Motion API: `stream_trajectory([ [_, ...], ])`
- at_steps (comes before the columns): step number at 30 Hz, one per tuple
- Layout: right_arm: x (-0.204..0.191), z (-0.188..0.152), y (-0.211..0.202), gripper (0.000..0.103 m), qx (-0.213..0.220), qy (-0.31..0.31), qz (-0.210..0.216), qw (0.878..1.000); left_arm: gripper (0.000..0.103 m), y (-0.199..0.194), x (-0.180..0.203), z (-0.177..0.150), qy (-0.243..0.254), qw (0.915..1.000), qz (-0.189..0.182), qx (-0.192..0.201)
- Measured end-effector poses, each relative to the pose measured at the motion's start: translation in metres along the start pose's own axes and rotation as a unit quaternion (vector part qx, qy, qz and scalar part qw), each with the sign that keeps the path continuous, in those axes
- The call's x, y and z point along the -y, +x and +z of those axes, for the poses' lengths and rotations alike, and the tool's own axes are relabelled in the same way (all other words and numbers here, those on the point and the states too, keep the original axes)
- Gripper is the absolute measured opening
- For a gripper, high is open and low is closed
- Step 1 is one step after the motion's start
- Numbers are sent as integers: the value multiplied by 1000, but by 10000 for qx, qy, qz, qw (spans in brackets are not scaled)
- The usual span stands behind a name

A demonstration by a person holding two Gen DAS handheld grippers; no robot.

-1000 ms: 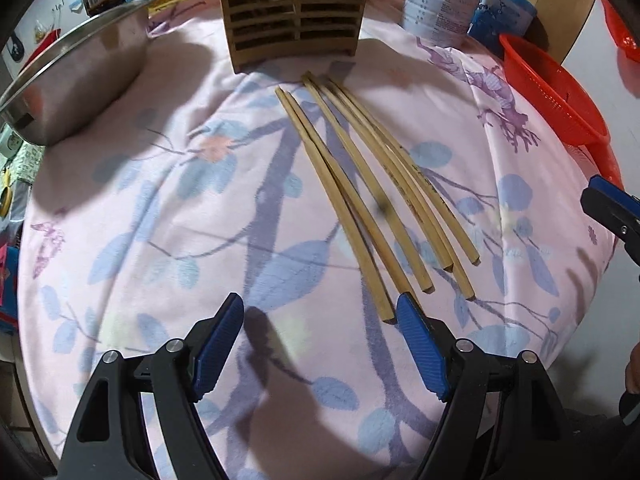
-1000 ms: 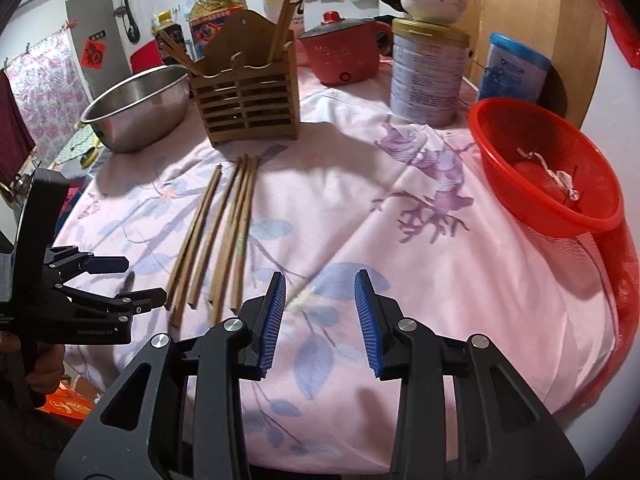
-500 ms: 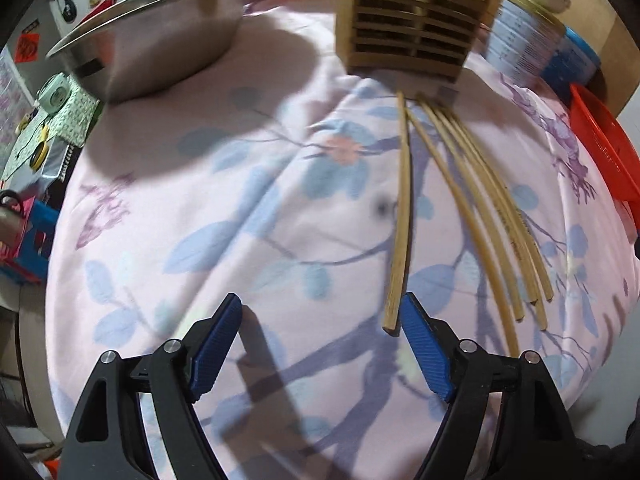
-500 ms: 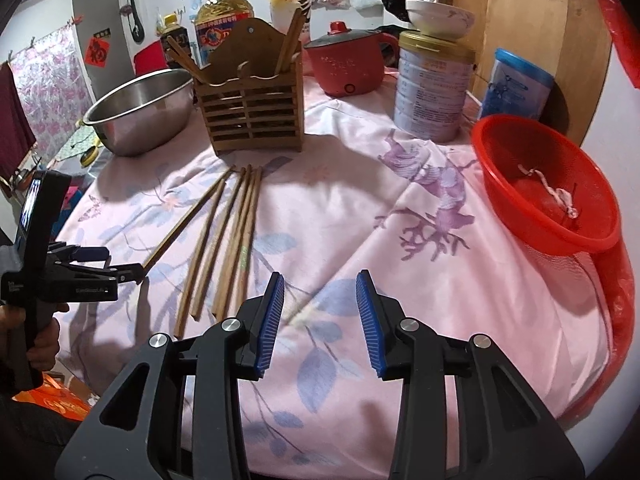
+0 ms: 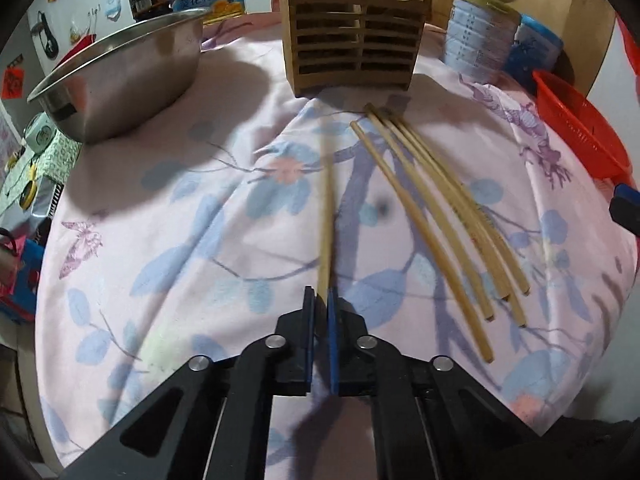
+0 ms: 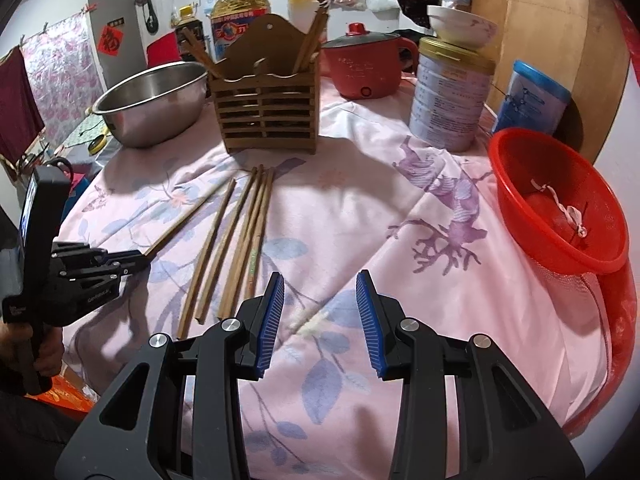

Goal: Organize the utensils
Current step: 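Close the left tool on another wooden chopstick, then close the right tool on a wooden chopstick from the pile, then lift the left tool's chopstick into the wooden holder and open while the right tool does likewise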

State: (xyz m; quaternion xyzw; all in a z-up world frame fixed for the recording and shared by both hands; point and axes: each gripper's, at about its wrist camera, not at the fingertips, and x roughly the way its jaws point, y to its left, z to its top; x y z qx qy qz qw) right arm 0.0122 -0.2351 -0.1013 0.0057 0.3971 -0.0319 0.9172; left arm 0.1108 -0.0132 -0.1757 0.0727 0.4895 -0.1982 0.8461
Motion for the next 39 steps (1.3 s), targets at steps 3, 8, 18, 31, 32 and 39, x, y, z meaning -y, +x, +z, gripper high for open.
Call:
stream_trajectory([
  [3, 3, 1, 5, 39, -5, 128, 237, 9996, 6, -7, -5, 1, -111, 9999, 44, 7],
  [8, -18, -8, 29, 38, -193, -394, 644, 9970, 6, -23, -26, -1, -141, 9994, 307, -75],
  [18, -46, -37, 53, 26, -443, -674, 928, 9924, 6, -24, -40, -12, -229, 9981, 452, -341],
  [31, -46, -46, 63, 14, -233, -447, 805, 9955, 7, -11, -44, -15, -355, 9978, 372, -411],
  [32, -46, -46, 63, 14, -214, -440, 793, 9956, 7, -12, -44, -15, -372, 9979, 362, -392],
  [39, -46, -45, 63, 7, -213, -355, 741, 9964, 6, -19, -43, -21, -444, 9981, 343, -254],
])
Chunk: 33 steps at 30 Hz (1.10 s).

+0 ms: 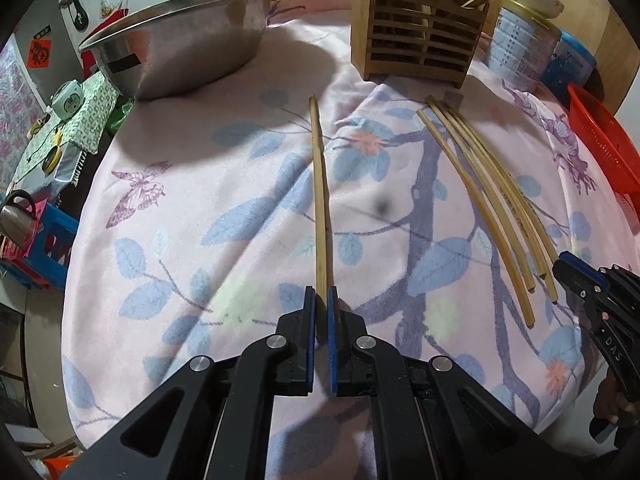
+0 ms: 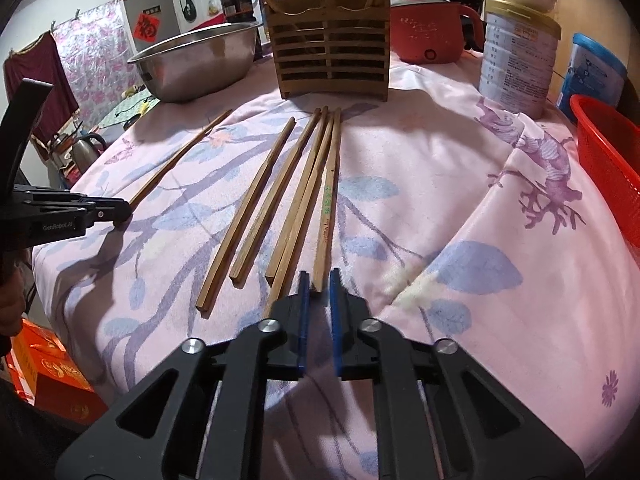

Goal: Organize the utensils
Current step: 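Lift the left tool's chopstick into the wooden holder and open while the right tool does likewise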

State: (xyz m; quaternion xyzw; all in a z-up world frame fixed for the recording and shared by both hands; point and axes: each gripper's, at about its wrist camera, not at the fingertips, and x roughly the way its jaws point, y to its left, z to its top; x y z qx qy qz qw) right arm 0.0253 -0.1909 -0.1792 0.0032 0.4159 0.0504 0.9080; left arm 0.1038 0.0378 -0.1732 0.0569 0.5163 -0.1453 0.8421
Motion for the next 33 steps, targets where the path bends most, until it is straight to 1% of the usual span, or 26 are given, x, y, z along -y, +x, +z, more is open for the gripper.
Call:
stream_trajectory([
  [2, 1, 6, -5, 7, 0, -42, -74, 10000, 6, -10, 1, 4, 35, 10000, 3, 47],
  [4, 3, 16, -17, 6, 163, -51, -124, 9998, 6, -26, 1, 13, 84, 9998, 8, 157],
  [6, 6, 28, -31, 6, 386, -58, -158, 9991, 6, -44, 1, 23, 117, 9994, 42, 328],
  [9, 9, 50, -57, 6, 831, -72, -211, 9963, 6, -74, -2, 38, 61, 9977, 53, 680],
  [13, 12, 81, -91, 6, 1461, -44, -234, 9890, 6, -109, -2, 59, 4, 9939, 12, 1100],
  [16, 13, 99, -110, 6, 1792, -1, -186, 9836, 6, -135, 0, 72, -1, 9902, -115, 1394],
  [18, 14, 109, -120, 6, 1981, 18, -164, 9800, 6, -144, 2, 78, -3, 9885, -175, 1501],
  [20, 14, 114, -127, 6, 2089, 33, -125, 9779, 6, -150, 3, 83, -23, 9870, -242, 1588],
  [22, 13, 118, -129, 6, 2105, 7, -102, 9775, 6, -152, 5, 85, -4, 9862, -276, 1630],
  [25, 11, 118, -125, 6, 2047, -48, -159, 9787, 6, -146, 6, 83, -31, 9876, -301, 1538],
  [33, 12, 119, -119, 7, 1939, 14, -124, 9809, 6, -136, -2, 86, -144, 9896, -362, 1382],
])
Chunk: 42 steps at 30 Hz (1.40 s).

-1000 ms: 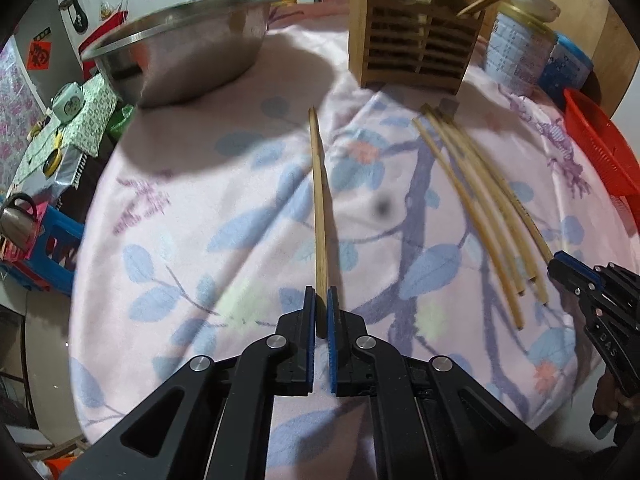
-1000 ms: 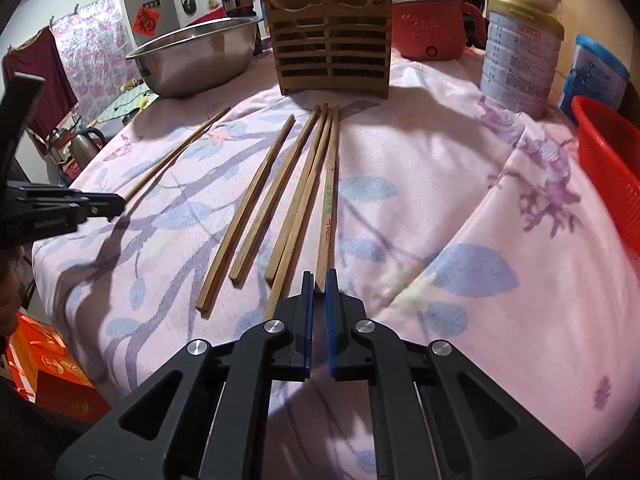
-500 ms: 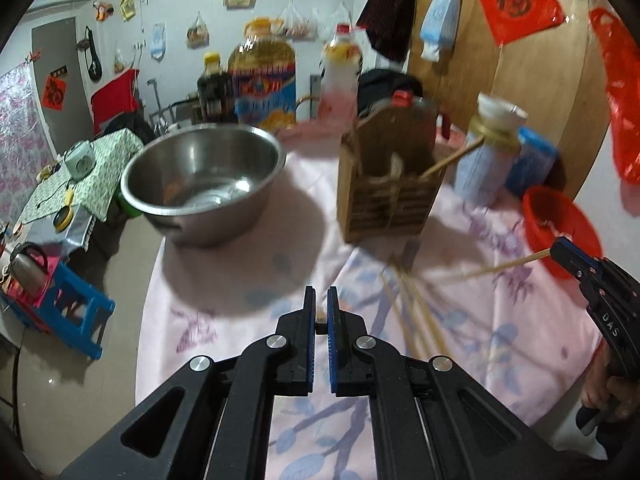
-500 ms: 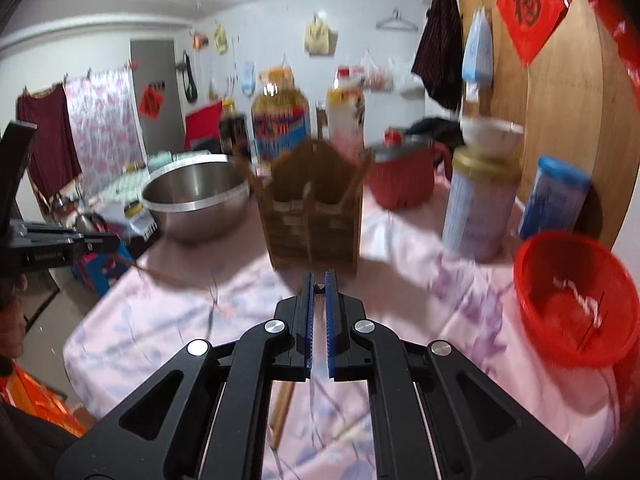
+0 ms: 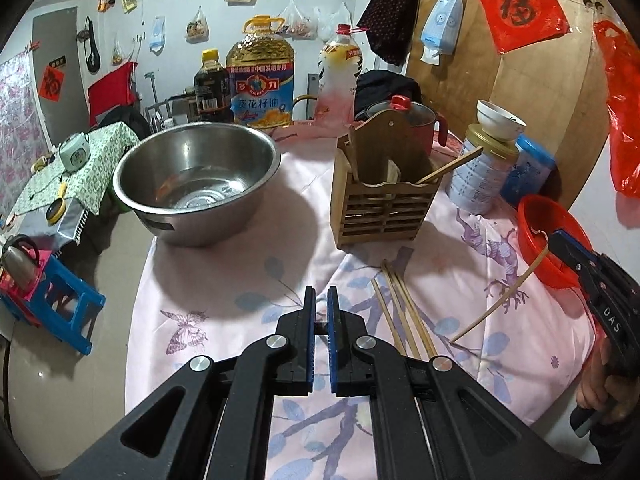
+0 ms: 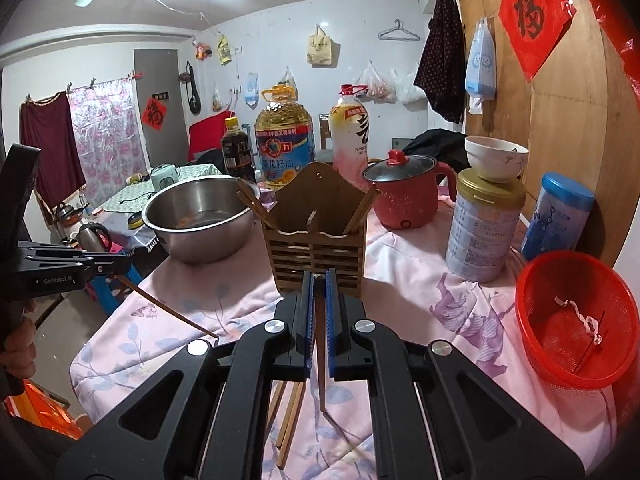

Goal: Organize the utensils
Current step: 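Lift the left tool's chopstick into the wooden holder and open while the right tool does likewise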

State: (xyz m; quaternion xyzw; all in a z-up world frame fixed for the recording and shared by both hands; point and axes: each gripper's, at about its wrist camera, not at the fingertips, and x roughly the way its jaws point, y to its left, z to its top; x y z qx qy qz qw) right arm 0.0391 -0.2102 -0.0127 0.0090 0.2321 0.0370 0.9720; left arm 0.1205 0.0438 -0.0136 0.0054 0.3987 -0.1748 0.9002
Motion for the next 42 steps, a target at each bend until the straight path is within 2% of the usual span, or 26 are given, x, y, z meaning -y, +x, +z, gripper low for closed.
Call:
stream_trajectory([
  [7, 4, 5, 2, 6, -28, 84, -17, 10000, 6, 1, 0, 12, 35, 9999, -134, -13],
  [15, 2, 34, -2, 6, 278, -64, 27, 9996, 6, -13, 14, 53, 241, 9988, -331, 272],
  [19, 1, 55, -3, 6, 489, -134, 104, 9987, 6, -18, 26, 79, 329, 9979, -437, 360],
  [29, 3, 125, 7, 6, 1277, -72, 284, 9914, 6, -28, 57, 154, 672, 9911, -517, 1022],
  [34, 8, 147, 28, 6, 1494, -44, 188, 9886, 6, 5, 60, 171, 576, 9938, -522, 799],
  [38, 13, 149, 62, 6, 1462, -3, 83, 9892, 6, 39, 55, 171, 456, 9963, -535, 493],
  [39, 13, 148, 72, 7, 1378, -25, 53, 9904, 10, 46, 52, 169, 408, 9968, -520, 440],
  [40, 13, 143, 90, 9, 1105, -38, 34, 9939, 18, 56, 48, 167, 291, 9979, -472, 344],
  [41, 15, 137, 103, 10, 803, 8, -29, 9968, 41, 62, 44, 164, 173, 9988, -383, 247],
  [42, 17, 134, 108, 11, 657, 71, -84, 9978, 51, 64, 40, 162, 69, 9993, -305, 205],
])
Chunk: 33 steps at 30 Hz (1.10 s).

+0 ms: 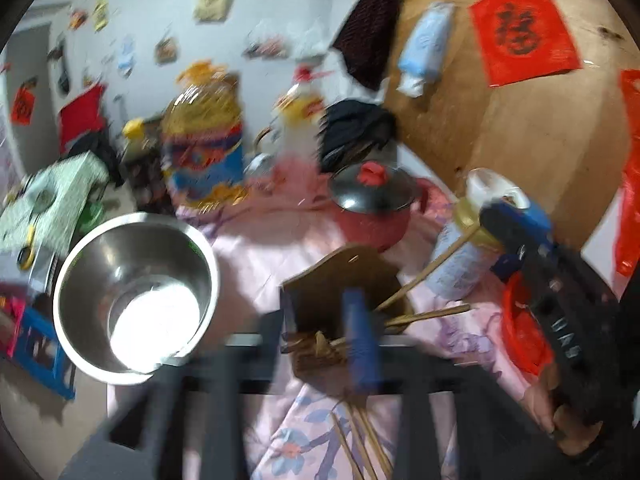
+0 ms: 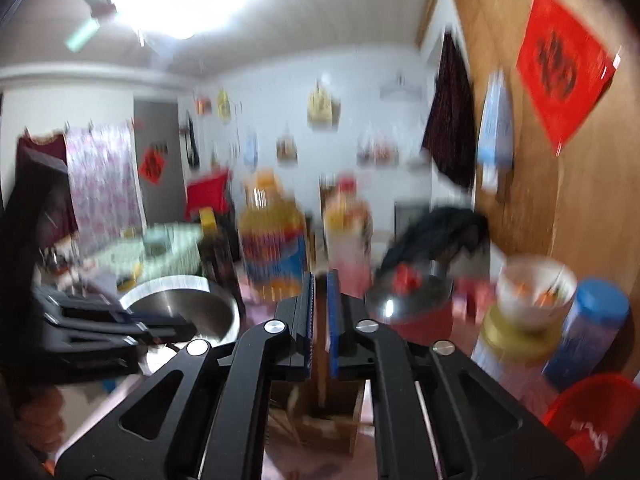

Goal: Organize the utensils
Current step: 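Lift the left tool's chopstick into the wooden holder and open while the right tool does likewise, then bring both open tools back down over the remaining chopsticks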

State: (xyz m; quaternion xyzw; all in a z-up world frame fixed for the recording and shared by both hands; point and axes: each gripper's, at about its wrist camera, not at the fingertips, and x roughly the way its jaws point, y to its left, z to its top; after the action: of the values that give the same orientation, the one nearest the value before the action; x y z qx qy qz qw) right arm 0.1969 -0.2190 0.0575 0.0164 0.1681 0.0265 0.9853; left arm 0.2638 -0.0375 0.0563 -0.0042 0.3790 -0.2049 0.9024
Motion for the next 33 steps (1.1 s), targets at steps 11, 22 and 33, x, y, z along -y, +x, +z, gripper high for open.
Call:
stream_trajectory([
  [11, 8, -23, -51, 19, 216, 126, -81, 9997, 64, -27, -37, -27, -449, 9977, 460, 219],
  [22, 2, -65, -66, 30, -332, 374, -85, 9987, 71, -18, -55, -85, -692, 9941, 771, -317],
  [33, -6, -90, -86, 38, -562, 329, -55, 9979, 75, -14, -51, -128, -682, 9921, 844, -630],
])
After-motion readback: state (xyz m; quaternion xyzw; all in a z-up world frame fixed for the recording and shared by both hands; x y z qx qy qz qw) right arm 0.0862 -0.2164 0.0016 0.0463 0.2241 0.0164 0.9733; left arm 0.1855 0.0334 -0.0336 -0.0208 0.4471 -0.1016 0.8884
